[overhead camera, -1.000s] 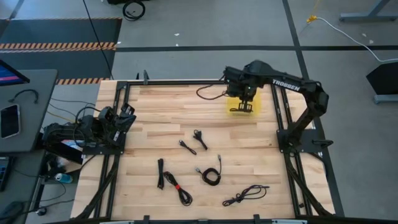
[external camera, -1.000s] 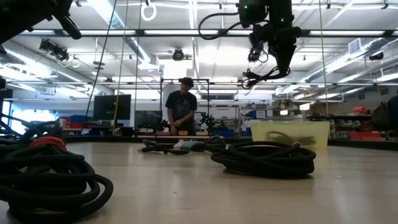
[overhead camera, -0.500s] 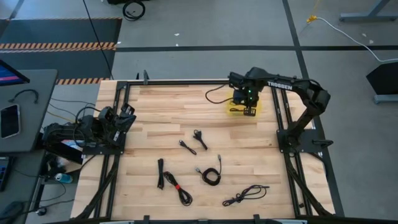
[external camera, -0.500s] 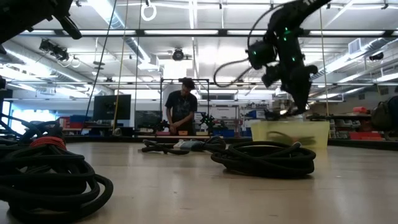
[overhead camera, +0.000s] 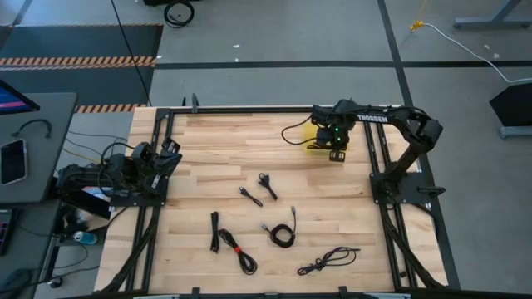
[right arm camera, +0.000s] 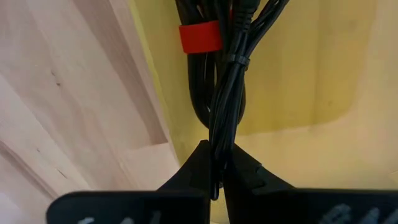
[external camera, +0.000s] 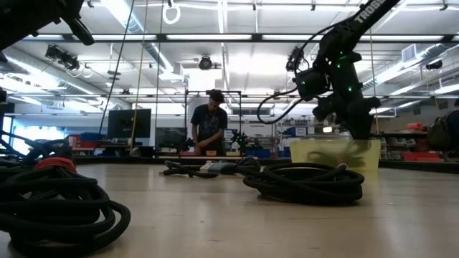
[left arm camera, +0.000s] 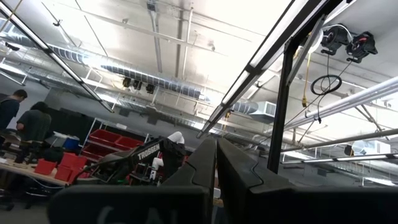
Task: Pick and place USB-C Cables
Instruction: Put the black charger cable into the yellow bin, then move the yellow bin to the center of the table
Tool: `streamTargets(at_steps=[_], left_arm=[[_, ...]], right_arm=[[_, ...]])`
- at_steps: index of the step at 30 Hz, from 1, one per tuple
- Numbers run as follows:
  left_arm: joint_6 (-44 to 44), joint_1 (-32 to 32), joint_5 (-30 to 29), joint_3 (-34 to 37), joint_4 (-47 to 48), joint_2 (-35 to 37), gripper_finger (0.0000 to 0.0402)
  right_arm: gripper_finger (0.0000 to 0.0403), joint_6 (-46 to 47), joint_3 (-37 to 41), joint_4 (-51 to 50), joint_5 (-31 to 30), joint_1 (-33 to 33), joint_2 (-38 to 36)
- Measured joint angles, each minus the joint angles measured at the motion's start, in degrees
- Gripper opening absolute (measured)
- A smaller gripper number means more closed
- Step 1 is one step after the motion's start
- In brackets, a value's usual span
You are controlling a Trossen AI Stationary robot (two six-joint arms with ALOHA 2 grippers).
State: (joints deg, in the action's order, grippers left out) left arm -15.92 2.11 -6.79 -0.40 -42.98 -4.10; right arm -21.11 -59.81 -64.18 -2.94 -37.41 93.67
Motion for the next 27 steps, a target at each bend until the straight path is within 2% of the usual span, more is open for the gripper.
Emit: streamTargets(at_steps=[3, 9, 12, 16, 21, 23, 27], left_arm=[[0.0, 0.0, 0.0, 0.0, 0.0, 0.0, 0.0023], [0.0, 0.0, 0.0, 0.0, 0.0, 0.0, 0.0023], [0.0, 0.0, 0.0, 0.0, 0.0, 0.0, 0.0023], [0.0, 0.0, 0.0, 0.0, 0.0, 0.0, 0.0023], [0.1, 0.0, -0.1, 0.0, 0.0, 0.0, 0.0023], [0.0, 0.0, -2.5, 0.0, 0.5, 0.0, 0.0023], [-1.1, 0.0, -15.2, 0.0, 8.0, 0.0, 0.0023]], right_arm=[[0.0024, -0.1, 0.0, 0.0, 0.0, 0.0, 0.0], [0.0098, 0.6, 0.0, 0.0, -0.5, 0.1, 0.0], [0.0121, 1.6, 0.0, -0.2, -1.8, 0.6, 0.0], [0.0132, 1.7, -2.3, -2.7, -4.9, 1.6, 0.0], [0.0132, 3.3, -9.1, -5.8, -6.5, 3.1, 0.0], [0.0132, 4.7, -13.0, -6.2, -5.7, 3.7, 0.0], [0.0132, 8.5, -22.4, -6.6, -2.3, 5.2, 0.0]])
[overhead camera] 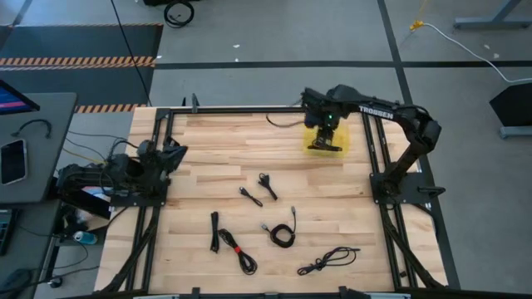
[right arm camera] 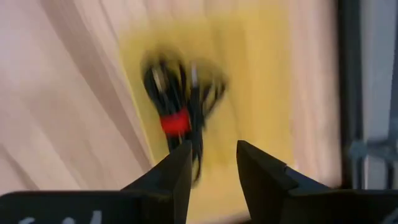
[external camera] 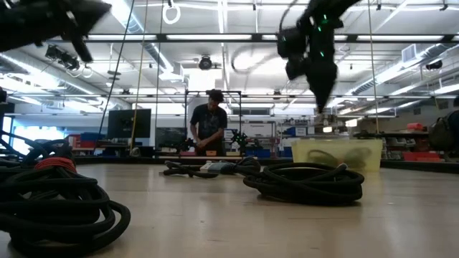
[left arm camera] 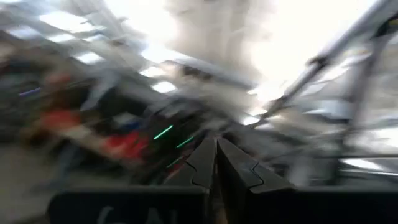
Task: Pick and place USB-C Cables
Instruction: Move the yellow bin to the center of the table
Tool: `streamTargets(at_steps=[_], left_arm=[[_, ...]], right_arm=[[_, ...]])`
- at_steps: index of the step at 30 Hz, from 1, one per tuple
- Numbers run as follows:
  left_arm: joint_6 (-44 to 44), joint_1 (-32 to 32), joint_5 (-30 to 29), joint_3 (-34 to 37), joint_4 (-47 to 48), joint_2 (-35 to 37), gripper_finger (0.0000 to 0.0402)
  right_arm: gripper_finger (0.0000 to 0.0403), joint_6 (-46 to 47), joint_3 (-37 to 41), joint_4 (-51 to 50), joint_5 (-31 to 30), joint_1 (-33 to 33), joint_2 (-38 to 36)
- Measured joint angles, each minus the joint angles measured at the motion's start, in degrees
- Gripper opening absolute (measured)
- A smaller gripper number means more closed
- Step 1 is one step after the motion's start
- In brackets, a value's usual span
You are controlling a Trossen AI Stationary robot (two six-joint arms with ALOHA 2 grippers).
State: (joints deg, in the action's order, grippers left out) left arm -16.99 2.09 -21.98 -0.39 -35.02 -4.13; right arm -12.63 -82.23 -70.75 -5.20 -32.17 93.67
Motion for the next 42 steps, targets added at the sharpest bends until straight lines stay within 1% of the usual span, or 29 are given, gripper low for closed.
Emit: streamTargets(at_steps=[2, 6, 8, 10, 14, 19, 21, 24, 25, 26, 28, 30, 31, 33, 36, 39, 42], left_arm=[[-3.3, 0.0, -3.6, 0.0, 4.9, -0.9, 0.0023], [-9.3, 0.0, -4.2, -1.2, 9.5, -6.5, 0.0023], [-8.5, 0.0, -3.8, -4.0, 10.3, -10.9, 0.0023], [-6.4, 0.0, -3.7, -7.8, 10.4, -15.8, 0.0023], [-1.1, 0.0, -3.2, -18.0, 15.4, -27.9, 0.0023], [6.5, 0.0, -3.0, -34.4, 29.4, -45.1, 0.0023], [10.0, 0.0, -2.9, -40.5, 35.6, -51.5, 0.0023], [13.8, 0.0, -3.0, -49.4, 43.0, -58.8, 0.0023], [14.9, 0.0, -3.1, -52.3, 45.6, -60.8, 0.0023], [15.8, 0.0, -3.0, -55.0, 48.5, -62.5, 0.0023], [16.2, -0.2, -3.2, -60.2, 55.2, -65.3, 0.0023], [15.6, -0.6, -3.8, -65.0, 62.2, -67.4, 0.0023], [14.6, -1.1, -4.1, -67.1, 66.5, -68.0, 0.0023], [12.1, -1.8, -5.2, -70.1, 73.9, -69.0, 0.0023], [7.7, -3.0, -6.9, -72.3, 83.2, -69.1, 0.0023], [4.1, -4.2, -7.4, -72.5, 87.3, -68.3, 0.0023], [2.3, -5.0, -7.5, -72.6, 88.5, -68.0, 0.0023]], right_arm=[[0.0132, 2.3, -5.5, -0.3, 2.2, 0.7, 0.0], [0.0133, 5.8, -17.4, -0.5, 8.1, 2.1, 0.0], [0.0133, 7.0, -23.3, -0.4, 10.2, 2.8, 0.0], [0.0133, 8.0, -28.7, -0.4, 10.8, 3.4, 0.0], [0.0133, 9.3, -37.9, -0.5, 10.9, 4.4, 0.0], [0.0133, 10.1, -46.3, -1.3, 10.9, 6.2, 0.0], [0.0133, 10.6, -48.6, -4.4, 10.9, 7.0, -0.1], [0.0133, 14.6, -49.9, -14.6, 10.9, 8.7, -0.2], [0.0133, 15.9, -49.8, -18.8, 10.9, 9.4, -0.1], [0.0133, 17.3, -49.4, -20.7, 10.5, 10.2, -0.1], [0.0133, 20.1, -45.9, -17.8, 10.8, 12.4, -1.5], [0.0133, 20.3, -43.0, -17.7, 12.2, 13.9, -2.6], [0.0133, 20.7, -41.5, -18.2, 11.1, 14.8, -3.1], [0.0133, 21.9, -36.3, -19.6, 5.9, 16.3, -4.3], [0.0133, 22.2, -26.4, -17.9, 3.6, 17.1, -6.1], [0.0133, 23.2, -15.3, -17.3, 2.3, 17.1, -8.3], [0.0133, 23.1, -3.3, -12.0, 1.0, 16.7, -9.9]])
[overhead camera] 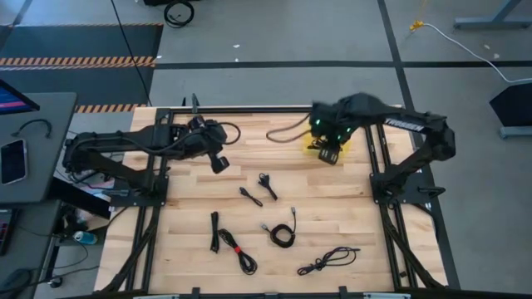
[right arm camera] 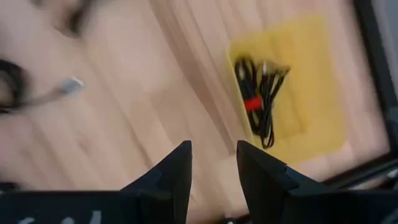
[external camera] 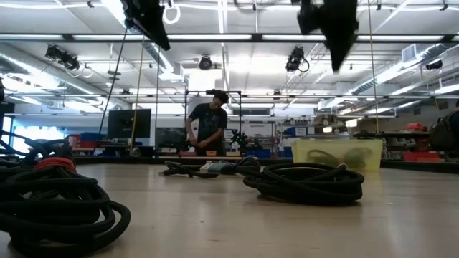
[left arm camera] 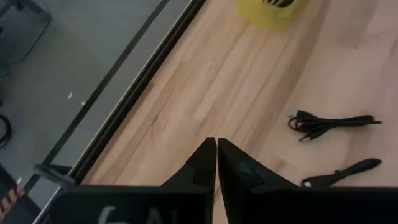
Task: Pick and place USB-C Cables
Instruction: Move the yellow bin to the center of the table
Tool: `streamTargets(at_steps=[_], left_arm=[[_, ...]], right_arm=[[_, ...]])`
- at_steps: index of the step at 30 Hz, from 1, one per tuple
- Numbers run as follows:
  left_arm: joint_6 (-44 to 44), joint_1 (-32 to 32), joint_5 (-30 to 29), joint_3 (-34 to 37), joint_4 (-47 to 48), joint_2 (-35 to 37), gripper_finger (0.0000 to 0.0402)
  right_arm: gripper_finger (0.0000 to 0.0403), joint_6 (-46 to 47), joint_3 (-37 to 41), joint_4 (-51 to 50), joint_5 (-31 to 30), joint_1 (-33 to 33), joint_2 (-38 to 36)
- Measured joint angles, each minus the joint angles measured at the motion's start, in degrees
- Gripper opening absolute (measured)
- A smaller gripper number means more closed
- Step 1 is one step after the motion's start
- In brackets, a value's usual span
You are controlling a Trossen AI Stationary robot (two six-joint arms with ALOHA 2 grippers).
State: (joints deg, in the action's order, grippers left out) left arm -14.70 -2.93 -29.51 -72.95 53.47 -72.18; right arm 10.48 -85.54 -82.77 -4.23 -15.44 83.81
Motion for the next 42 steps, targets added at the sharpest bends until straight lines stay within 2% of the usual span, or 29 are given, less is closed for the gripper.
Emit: streamTargets(at_steps=[6, 12, 21, 26, 42], left_arm=[[-0.3, -1.1, 0.1, 0.1, 0.4, -0.1, 0.0023], [-1.6, -1.0, 0.1, 0.1, 0.5, -0.1, 0.0023], [-3.1, -0.6, 0.2, 0.1, 0.4, -0.1, 0.0023], [-3.1, -0.8, 0.2, 0.1, 0.4, -0.1, 0.0023], [-4.3, -0.8, 0.2, 0.1, 0.3, -0.1, 0.0023]], right_arm=[[0.0133, -3.7, 19.6, 18.5, -0.4, -2.2, -2.4], [0.0132, -9.0, 29.1, 26.7, -0.1, -6.3, -1.6], [0.0132, -16.7, 30.4, 30.7, -0.4, -11.9, -1.4], [0.0132, -17.2, 30.4, 33.0, 4.6, -14.4, -1.4], [0.0132, -20.1, 31.1, 34.2, 9.1, -17.2, -1.4]])
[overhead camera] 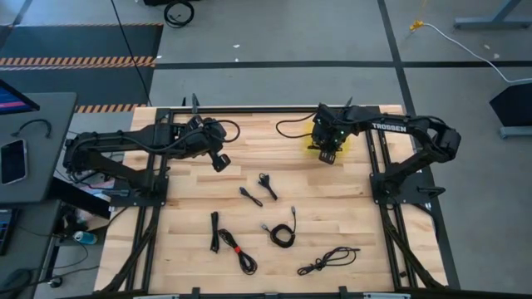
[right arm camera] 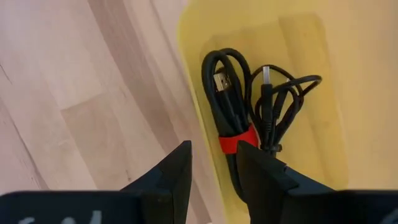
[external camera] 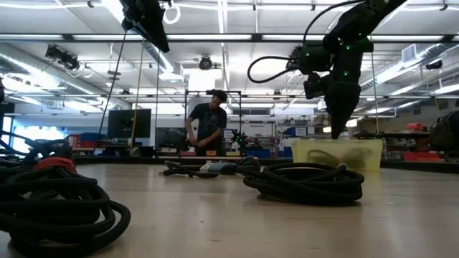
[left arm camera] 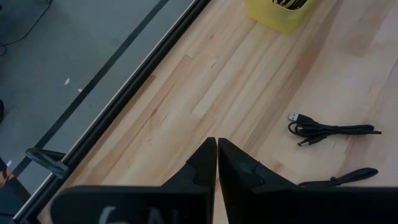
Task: Pick and place USB-C Cables
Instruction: Move the yellow bin to the center of the table
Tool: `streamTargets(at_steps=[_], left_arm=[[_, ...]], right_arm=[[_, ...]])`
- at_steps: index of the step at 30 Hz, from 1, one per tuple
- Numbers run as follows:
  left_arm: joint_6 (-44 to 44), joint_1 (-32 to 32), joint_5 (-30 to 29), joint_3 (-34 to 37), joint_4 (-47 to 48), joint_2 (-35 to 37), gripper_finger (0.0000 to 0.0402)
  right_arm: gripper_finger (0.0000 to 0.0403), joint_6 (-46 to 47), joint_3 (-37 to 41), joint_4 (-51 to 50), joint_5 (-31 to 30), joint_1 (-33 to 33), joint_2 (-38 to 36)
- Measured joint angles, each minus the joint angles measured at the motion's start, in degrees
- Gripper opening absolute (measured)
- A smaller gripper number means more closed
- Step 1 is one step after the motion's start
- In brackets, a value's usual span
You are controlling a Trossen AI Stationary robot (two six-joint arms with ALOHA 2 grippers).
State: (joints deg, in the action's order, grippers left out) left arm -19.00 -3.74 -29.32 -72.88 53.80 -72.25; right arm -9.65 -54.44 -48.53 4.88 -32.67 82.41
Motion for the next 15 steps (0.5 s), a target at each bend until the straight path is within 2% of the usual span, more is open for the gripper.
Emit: streamTargets(at_steps=[11, 13, 15], left_arm=[[0.0, 0.0, 0.0, 0.0, 0.0, 0.0, 0.0023], [0.0, 0.0, 0.0, 0.0, 0.0, 0.0, 0.0023], [0.0, 0.0, 0.0, 0.0, 0.0, 0.0, 0.0023]], right_arm=[[0.0126, 1.5, 6.1, 3.9, 0.6, -0.1, 0.0], [0.0109, 2.1, 6.2, 4.1, 0.6, -0.1, 0.0], [0.0072, 2.1, 6.2, 4.2, 0.9, -0.1, 0.0]])
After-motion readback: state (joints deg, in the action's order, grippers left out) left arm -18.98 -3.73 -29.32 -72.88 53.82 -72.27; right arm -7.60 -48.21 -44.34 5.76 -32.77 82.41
